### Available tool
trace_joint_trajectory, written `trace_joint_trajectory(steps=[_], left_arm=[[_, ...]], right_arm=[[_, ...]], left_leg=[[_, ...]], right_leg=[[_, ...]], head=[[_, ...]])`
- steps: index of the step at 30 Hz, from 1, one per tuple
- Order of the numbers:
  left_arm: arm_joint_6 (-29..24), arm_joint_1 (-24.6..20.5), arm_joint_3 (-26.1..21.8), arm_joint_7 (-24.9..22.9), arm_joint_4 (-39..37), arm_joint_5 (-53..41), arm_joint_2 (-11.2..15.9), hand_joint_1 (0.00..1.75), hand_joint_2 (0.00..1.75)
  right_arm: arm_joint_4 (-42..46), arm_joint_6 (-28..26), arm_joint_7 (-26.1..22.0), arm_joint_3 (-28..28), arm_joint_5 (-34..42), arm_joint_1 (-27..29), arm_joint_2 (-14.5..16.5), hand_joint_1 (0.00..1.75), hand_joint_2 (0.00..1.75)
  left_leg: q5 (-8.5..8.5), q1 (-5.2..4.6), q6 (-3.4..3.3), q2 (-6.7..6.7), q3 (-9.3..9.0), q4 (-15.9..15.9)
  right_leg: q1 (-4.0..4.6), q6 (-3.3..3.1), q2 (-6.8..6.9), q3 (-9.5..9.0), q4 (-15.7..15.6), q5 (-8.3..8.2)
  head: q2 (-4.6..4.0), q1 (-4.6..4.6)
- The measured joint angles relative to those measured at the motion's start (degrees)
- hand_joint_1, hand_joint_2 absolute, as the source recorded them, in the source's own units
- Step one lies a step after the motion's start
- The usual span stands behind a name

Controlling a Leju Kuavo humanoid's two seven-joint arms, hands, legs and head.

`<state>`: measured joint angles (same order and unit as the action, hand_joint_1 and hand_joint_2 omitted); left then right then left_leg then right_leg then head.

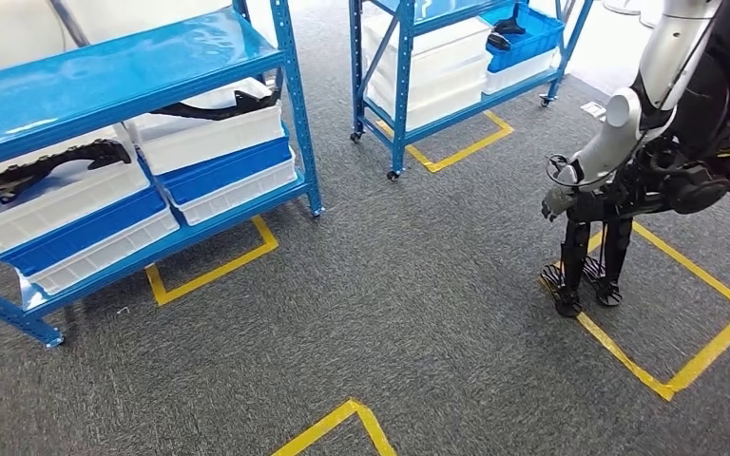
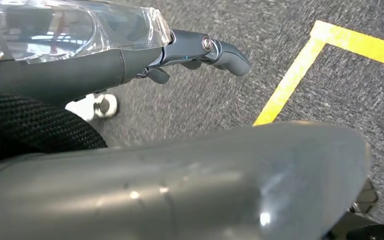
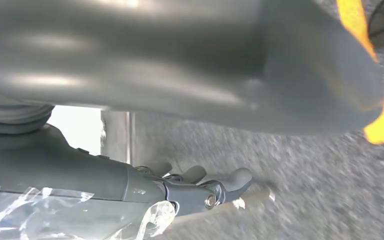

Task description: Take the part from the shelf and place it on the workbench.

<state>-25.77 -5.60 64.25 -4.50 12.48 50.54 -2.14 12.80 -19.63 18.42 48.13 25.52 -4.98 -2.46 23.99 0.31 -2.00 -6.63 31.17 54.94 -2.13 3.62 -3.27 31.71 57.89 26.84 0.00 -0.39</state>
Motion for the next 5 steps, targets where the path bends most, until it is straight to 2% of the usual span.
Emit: trace_joint_trajectory(steps=[1, 3, 5], left_arm=[[0.0, 0.0, 0.0, 0.0, 0.0, 0.0, 0.0, 0.00, 0.00], [0.0, -0.1, 0.0, 0.0, 0.0, 0.0, 0.0, 0.00, 0.00], [0.0, 0.0, 0.0, -0.1, 0.0, 0.0, 0.1, 0.00, 0.00]], right_arm=[[0.0, 0.0, 0.0, 0.0, 0.0, -0.1, 0.0, 0.00, 0.00], [0.0, 0.0, 0.1, 0.0, 0.1, -0.3, 0.0, 0.00, 0.00], [0.0, 0.0, 0.2, 0.0, 0.2, -0.5, 0.1, 0.00, 0.00]], left_leg=[[0.12, -0.05, 0.31, -0.47, 0.16, 0.1], [0.10, 0.10, 0.72, -1.30, 0.37, 0.0], [0.36, 0.25, 1.01, -0.71, 0.58, 0.5]], right_leg=[[0.00, -0.25, -0.49, -0.38, -1.0, -0.22], [0.24, -1.26, 0.63, -0.42, -1.1, -0.21], [0.30, -1.94, 1.61, -0.53, -1.2, -0.27]], head=[[0.00, -0.01], [0.00, -0.04], [0.00, -0.04]])
